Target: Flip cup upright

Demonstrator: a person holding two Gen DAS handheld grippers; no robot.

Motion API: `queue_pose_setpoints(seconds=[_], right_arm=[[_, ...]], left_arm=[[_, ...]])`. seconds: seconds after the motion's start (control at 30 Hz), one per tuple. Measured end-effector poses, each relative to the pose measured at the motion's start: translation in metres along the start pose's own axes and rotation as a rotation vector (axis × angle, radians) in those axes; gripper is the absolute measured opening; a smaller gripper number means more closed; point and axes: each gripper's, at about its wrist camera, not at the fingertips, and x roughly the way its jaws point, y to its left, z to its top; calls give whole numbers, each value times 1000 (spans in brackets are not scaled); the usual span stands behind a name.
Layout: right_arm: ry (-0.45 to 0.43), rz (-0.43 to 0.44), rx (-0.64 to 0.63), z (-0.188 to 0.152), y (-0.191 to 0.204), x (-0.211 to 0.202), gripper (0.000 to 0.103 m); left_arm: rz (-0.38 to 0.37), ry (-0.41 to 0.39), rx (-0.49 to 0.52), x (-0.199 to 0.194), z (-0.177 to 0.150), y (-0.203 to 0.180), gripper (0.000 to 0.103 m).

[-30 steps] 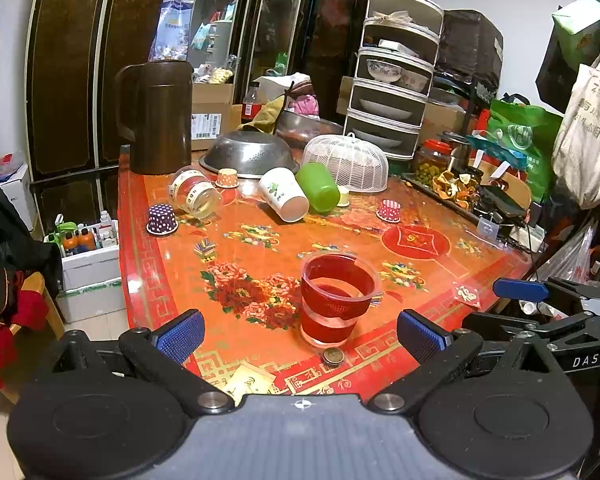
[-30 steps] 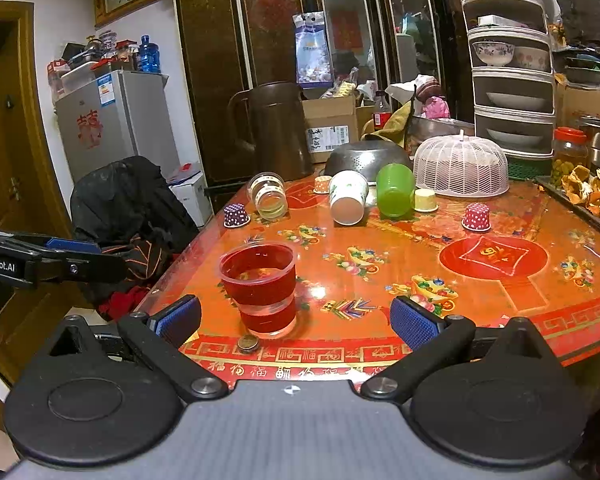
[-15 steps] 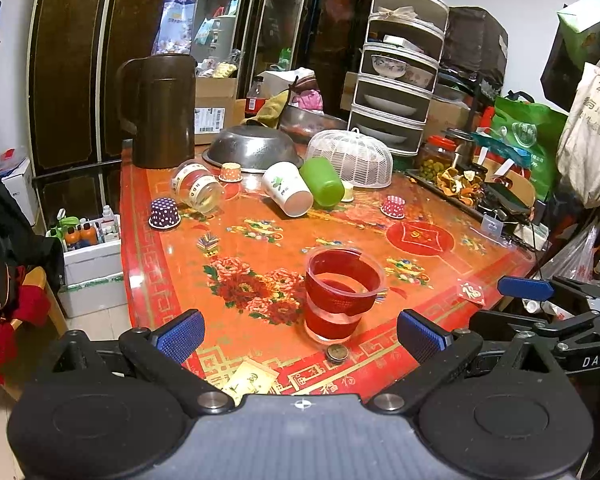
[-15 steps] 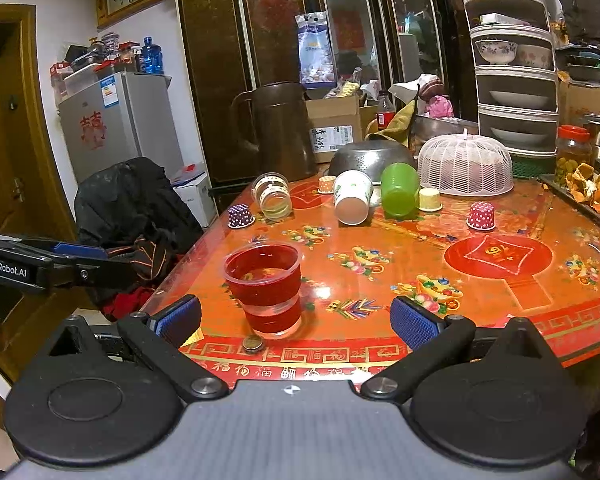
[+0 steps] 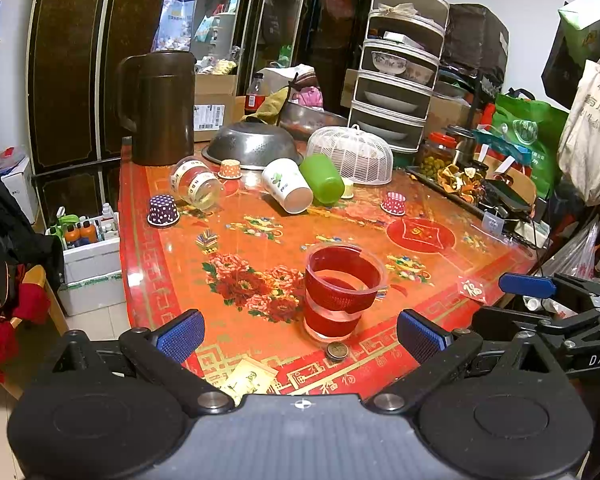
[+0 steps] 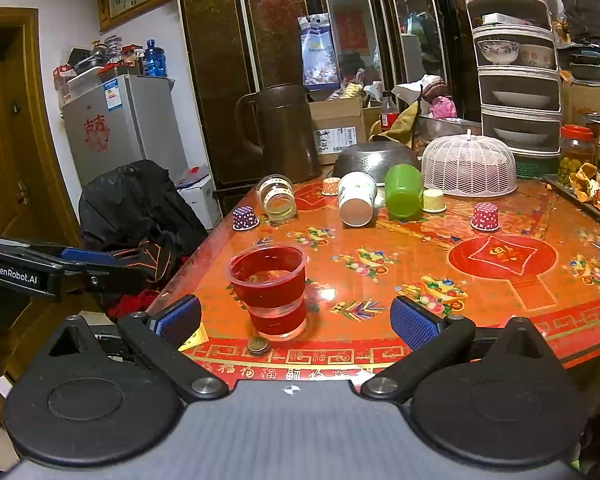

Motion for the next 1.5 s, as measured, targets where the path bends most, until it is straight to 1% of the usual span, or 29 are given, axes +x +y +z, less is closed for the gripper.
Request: queue_pose_setpoints(seconds=[1.5], right_arm=[[-5, 10, 7, 0, 2, 0, 102]], left_arm=[[-4, 13, 6, 6, -6, -6, 103]])
